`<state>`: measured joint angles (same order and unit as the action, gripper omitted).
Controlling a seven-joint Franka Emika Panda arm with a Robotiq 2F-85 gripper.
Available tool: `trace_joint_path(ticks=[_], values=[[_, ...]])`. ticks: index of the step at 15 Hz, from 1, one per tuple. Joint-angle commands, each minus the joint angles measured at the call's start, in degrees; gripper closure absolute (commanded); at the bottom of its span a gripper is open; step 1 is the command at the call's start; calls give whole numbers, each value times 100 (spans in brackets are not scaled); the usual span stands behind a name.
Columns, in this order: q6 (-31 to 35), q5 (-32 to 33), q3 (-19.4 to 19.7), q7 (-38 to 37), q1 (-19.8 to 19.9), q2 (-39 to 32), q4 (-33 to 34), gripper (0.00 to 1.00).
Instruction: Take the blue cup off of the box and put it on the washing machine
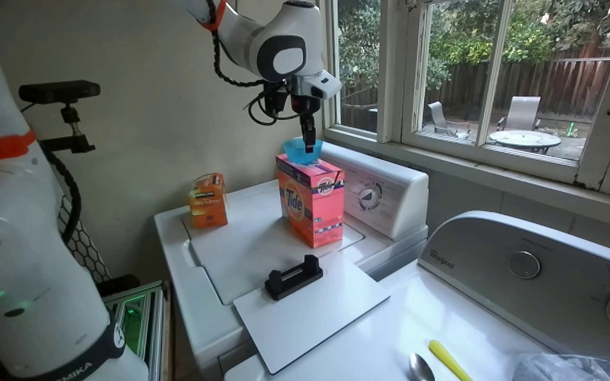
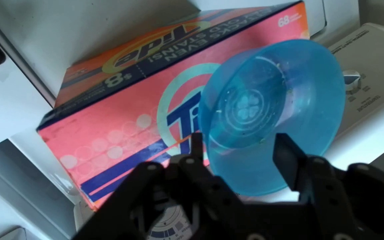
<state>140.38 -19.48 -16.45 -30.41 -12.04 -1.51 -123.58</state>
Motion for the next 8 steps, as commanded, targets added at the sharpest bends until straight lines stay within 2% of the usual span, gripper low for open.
trace_joint_path(ticks=[1, 4, 5, 8], values=[[-21, 122, 111, -16, -94, -159, 156, 74], [-108, 97, 144, 43, -96, -194, 182, 96], [-140, 76, 149, 88, -99, -203, 187, 100], [-154, 45, 157, 104, -110, -226, 195, 100]])
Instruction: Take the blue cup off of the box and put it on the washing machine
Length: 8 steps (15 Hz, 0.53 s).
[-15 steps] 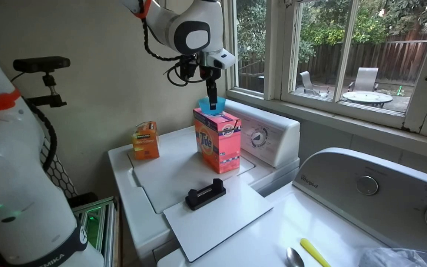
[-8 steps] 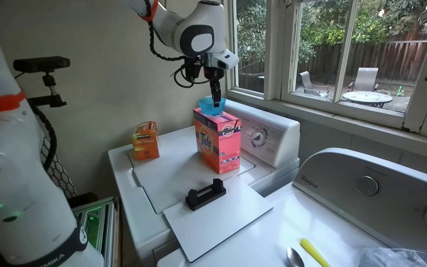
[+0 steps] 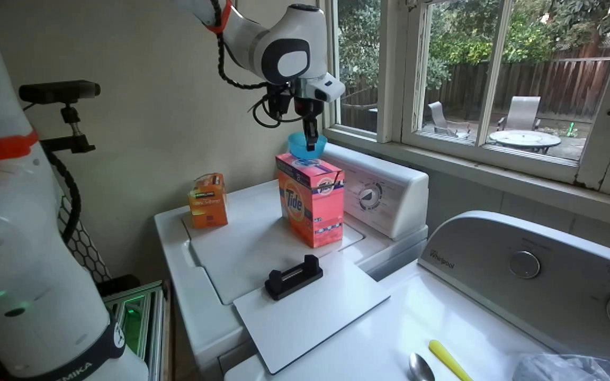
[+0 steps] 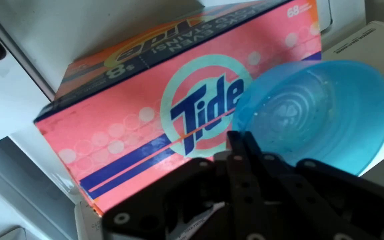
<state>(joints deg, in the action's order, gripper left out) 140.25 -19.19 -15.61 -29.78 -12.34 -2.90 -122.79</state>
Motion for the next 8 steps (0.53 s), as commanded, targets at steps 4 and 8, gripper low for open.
trace_joint_path(ticks=[4, 8], values=[[-358, 151, 132, -229, -54, -74, 405, 99], [-1149, 1226, 420, -917, 42, -234, 1157, 99]])
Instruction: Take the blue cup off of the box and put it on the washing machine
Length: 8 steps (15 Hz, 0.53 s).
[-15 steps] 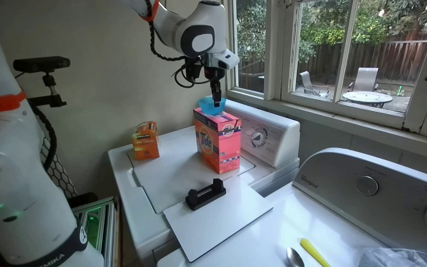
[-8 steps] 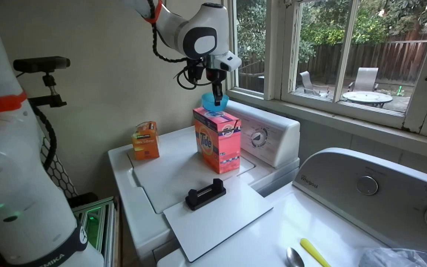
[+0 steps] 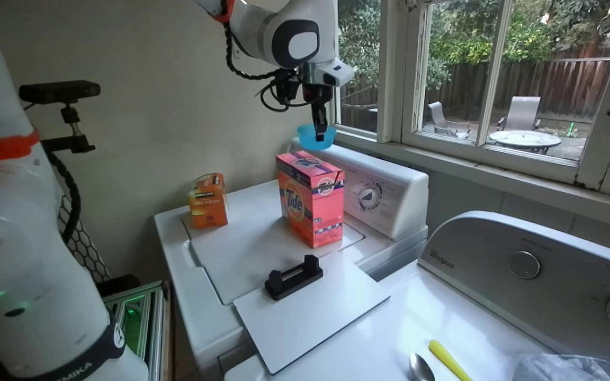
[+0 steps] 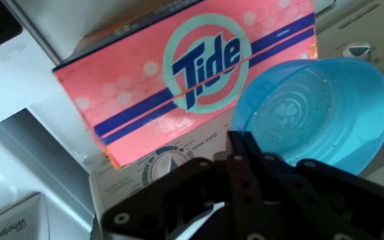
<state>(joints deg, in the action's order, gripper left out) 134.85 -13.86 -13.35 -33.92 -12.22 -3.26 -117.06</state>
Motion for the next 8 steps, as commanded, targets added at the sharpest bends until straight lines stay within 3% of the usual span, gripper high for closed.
trace_joint_path(ticks=[1, 5, 8], values=[[-882, 1046, 269, -665, 41, -298, 790, 99], [-1277, 1831, 490, -1490, -26, -778, 1395, 99], [-848, 2204, 636, -2449, -169, -1078, 1494, 99]])
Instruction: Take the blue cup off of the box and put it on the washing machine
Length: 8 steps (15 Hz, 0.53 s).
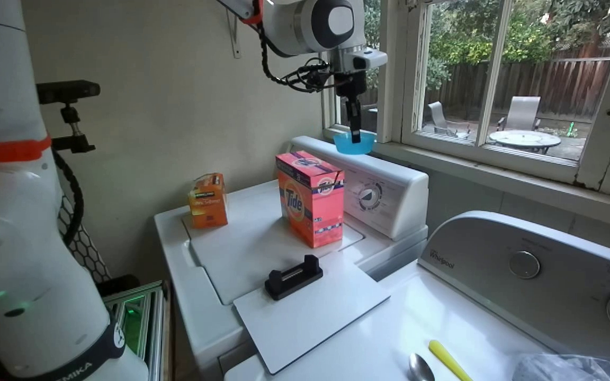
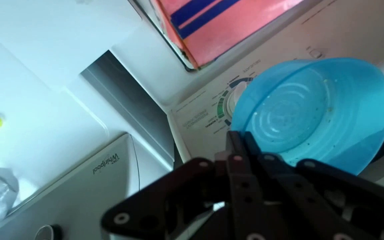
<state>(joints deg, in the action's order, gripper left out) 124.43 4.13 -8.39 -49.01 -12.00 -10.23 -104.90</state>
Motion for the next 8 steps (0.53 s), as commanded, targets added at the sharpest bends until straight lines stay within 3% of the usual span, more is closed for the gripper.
trace_joint_path(ticks=[1, 6, 8], values=[[30, 111, 80, -287, -76, -126, 92, 99], [47, 143, 97, -338, -94, -196, 148, 99], [130, 357, 186, -732, -143, -405, 233, 99]])
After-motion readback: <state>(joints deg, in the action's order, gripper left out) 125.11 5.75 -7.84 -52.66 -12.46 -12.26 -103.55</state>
